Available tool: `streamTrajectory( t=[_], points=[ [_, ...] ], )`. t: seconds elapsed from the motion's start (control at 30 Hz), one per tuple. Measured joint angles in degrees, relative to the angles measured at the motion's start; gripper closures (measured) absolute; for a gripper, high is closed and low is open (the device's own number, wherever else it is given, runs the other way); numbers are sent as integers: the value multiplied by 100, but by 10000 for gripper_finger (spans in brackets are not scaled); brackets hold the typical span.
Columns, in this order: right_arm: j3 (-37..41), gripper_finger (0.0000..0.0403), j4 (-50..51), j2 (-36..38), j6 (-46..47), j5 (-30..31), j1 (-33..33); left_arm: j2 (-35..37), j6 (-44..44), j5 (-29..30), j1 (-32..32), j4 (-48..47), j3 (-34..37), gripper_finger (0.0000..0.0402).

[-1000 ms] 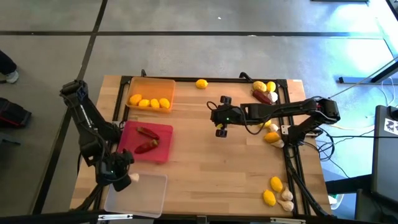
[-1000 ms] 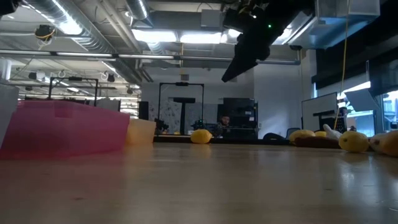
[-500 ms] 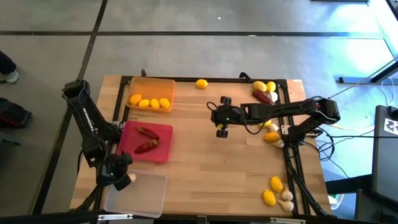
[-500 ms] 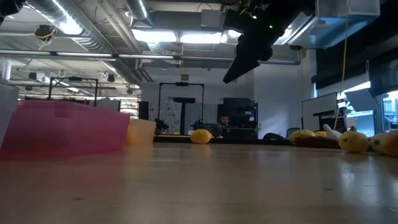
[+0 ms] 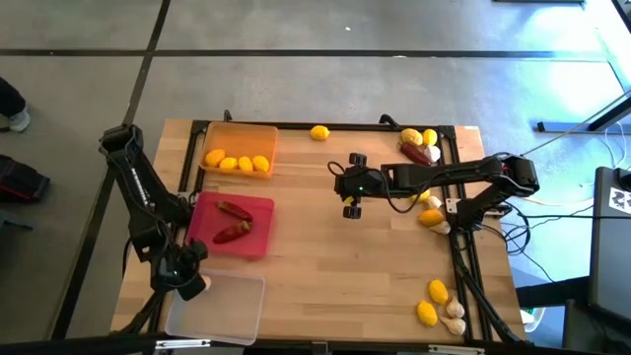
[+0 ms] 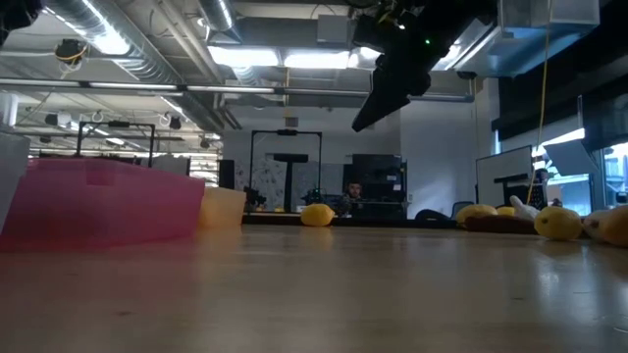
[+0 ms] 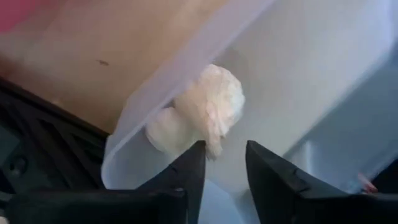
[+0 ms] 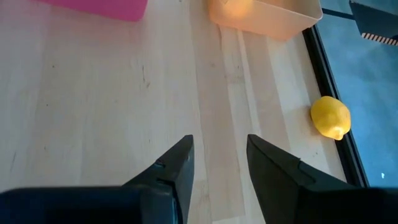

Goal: Sort produce into baskets
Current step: Put the garlic into the transparent bin, then put the lemon into the yellow bin

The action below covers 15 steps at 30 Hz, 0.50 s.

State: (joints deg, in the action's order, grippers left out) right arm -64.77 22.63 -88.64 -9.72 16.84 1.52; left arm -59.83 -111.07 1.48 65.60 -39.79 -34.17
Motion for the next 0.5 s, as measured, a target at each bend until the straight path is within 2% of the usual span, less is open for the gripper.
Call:
streamTrajectory(
  t=[0.1,0.17,0.37,0.5],
  points=[
    [0,261,0,0,0,-121,0,276,-142,38,0,-76,-4,272],
    [0,261,-6,0,-1,-204,0,479,-322,268,0,-101,-4,267],
    [0,257,-15,0,47,-405,0,1097,-238,1309,0,-109,-6,257],
    [0,230,-20,0,200,-452,0,1457,316,2289,-2,-109,-9,250]
  ],
)
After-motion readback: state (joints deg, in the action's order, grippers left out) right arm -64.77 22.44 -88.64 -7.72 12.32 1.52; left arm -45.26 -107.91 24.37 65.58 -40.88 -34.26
